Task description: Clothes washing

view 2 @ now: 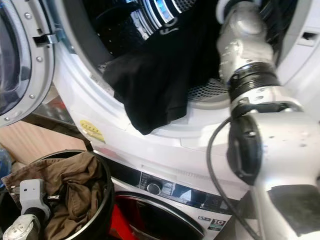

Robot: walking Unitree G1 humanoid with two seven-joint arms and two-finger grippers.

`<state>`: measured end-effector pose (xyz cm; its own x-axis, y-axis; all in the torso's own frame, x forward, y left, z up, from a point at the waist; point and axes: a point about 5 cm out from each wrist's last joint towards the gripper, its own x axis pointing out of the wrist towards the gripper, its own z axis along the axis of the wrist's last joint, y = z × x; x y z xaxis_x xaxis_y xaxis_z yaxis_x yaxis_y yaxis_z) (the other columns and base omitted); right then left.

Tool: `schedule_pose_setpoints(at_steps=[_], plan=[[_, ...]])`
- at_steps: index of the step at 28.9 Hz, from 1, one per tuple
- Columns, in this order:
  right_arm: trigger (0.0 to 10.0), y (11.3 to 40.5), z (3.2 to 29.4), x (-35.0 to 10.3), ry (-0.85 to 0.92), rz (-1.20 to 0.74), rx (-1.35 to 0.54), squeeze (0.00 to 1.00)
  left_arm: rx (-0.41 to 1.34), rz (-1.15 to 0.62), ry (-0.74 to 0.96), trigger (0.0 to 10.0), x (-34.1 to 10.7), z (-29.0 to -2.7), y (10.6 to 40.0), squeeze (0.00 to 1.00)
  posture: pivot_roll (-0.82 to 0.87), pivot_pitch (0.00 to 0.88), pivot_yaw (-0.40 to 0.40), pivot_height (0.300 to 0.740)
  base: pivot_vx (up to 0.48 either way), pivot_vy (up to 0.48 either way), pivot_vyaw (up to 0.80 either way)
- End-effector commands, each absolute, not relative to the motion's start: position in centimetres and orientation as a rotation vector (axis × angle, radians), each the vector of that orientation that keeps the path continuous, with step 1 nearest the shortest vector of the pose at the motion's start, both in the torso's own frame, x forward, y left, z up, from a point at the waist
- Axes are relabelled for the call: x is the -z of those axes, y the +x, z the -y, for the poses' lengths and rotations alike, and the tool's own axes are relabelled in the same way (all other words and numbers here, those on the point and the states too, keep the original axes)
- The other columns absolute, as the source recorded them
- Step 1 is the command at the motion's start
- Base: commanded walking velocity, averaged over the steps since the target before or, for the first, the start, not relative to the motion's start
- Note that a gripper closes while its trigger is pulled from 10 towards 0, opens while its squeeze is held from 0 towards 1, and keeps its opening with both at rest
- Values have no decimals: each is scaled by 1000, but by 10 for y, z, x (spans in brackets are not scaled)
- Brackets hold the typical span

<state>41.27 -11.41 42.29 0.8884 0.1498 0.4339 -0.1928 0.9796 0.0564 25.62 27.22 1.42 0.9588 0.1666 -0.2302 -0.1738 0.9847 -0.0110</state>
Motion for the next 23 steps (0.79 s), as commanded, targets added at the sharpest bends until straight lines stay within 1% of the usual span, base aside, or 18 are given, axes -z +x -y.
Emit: schedule_pose_setpoints(at_steps=[1, 2, 3, 4, 6, 7, 10, 11, 16, 20, 23], plan=[[0, 415, 95, -408, 71, 393, -292, 0, -128, -319, -43, 10000, 4, -258, 245, 0, 32, 0, 1, 740, 0, 0, 0], [3686, 416, 90, -402, 57, 375, -310, 0, -125, -320, -45, 10000, 5, -258, 245, 0, 32, 0, 3, 740, 0, 0, 0], [5686, 417, 85, -393, 40, 357, -321, 0, -122, -321, -47, 10000, 5, -257, 245, 0, 31, 1, 3, 740, 0, 0, 0], [10000, 418, 84, -387, 49, 340, -315, 0, -119, -321, -48, 10000, 5, -256, 245, 0, 31, 1, 3, 740, 0, 0, 0], [10000, 419, 83, -383, 62, 325, -312, 0, -117, -321, -50, 10000, 5, -255, 246, 0, 29, 0, 5, 740, 0, 0, 0], [10000, 420, 78, -372, 45, 299, -331, 0, -113, -322, -52, 10000, 6, -254, 246, 0, 26, 2, 7, 740, 0, 0, 0], [10000, 421, 76, -365, 31, 276, -352, 0, -103, -326, -52, 10000, 7, -252, 245, 0, 20, 2, 6, 740, 0, 0, 0], [10000, 421, 76, -364, 17, 275, -351, 1000, -102, -327, -52, 10000, 7, -252, 245, 0, 20, 3, 6, 740, 0, 0, 0], [10000, 422, 82, -365, -12, 281, -304, 1000, -102, -326, -58, 10000, 7, -251, 246, 0, 14, 7, 7, 740, 0, 0, 0], [10000, 423, 96, -370, 2, 290, -255, 1000, -99, -330, -61, 10000, 8, -249, 246, 0, 13, 8, 5, 740, 0, 0, 0], [10000, 423, 96, -370, 5, 289, -261, 1000, -101, -326, -61, 10000, 7, -248, 247, 0, 13, 11, -3, 740, 0, 0, 0]])
